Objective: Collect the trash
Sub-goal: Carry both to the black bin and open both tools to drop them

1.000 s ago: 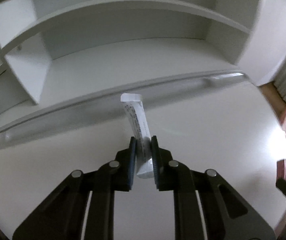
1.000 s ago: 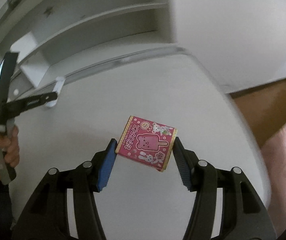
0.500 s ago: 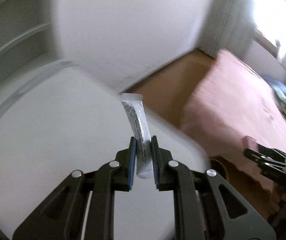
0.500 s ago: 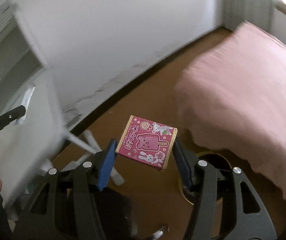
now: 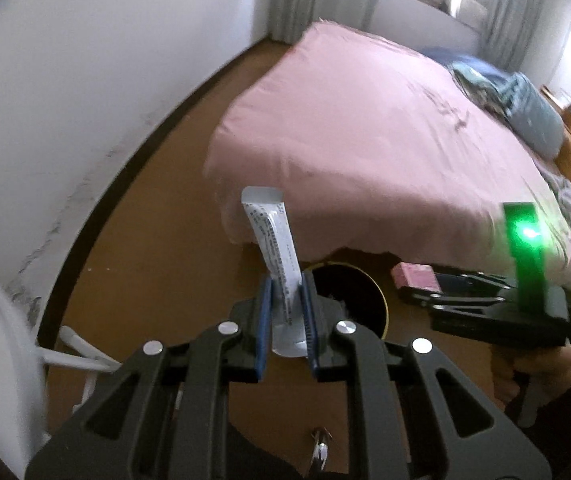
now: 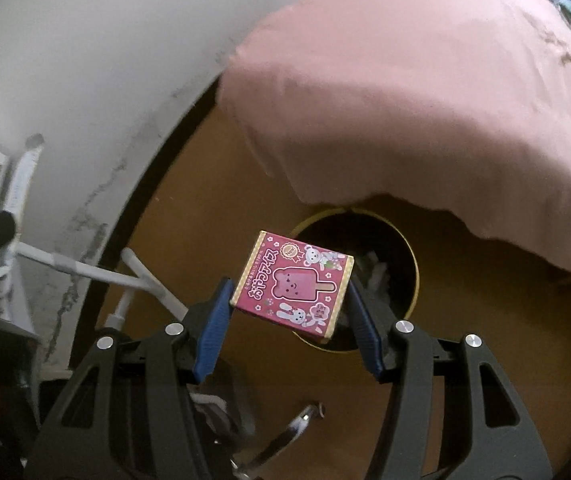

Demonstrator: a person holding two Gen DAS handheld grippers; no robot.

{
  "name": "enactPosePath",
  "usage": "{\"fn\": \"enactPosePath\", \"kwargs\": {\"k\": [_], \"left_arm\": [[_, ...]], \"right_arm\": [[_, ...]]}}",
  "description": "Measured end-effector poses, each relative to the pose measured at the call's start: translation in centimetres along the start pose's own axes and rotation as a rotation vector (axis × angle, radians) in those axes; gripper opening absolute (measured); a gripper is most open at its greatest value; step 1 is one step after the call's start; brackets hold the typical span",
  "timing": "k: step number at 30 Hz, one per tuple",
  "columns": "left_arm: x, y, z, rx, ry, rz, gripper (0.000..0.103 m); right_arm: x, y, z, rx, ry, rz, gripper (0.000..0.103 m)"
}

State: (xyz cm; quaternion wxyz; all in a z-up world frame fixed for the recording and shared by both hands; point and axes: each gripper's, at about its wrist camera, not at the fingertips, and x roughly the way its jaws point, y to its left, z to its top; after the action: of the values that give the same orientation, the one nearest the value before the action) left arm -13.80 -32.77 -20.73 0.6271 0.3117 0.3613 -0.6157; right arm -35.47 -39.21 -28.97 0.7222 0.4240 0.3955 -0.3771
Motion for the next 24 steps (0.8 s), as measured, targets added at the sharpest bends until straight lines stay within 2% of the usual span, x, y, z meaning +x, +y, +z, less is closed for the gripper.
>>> {"fn": "enactPosePath", "kwargs": {"k": [5, 12, 16, 24], "left_arm": [[3.2, -1.0, -0.1, 0.028, 0.051, 0.007, 0.016], [5.7, -2.5, 0.3, 0.044, 0.101, 0.0, 0.016], [6.3, -3.3, 0.7, 0.057, 0.118, -0.012, 0.016], [8.3, -5.1, 1.4, 0.089, 0.161, -0.051, 0.016]], "right_arm": [[3.0, -1.3, 0.1, 0.02, 0.05, 0.0, 0.055], [3.3, -3.4, 0.9, 0.05, 0.063, 0.011, 0.056], [3.6, -4.1, 0.8, 0.077, 0.056, 0.029, 0.069], [1.9, -5.3, 0.2, 0.136, 0.023, 0.041, 0.073]]}}
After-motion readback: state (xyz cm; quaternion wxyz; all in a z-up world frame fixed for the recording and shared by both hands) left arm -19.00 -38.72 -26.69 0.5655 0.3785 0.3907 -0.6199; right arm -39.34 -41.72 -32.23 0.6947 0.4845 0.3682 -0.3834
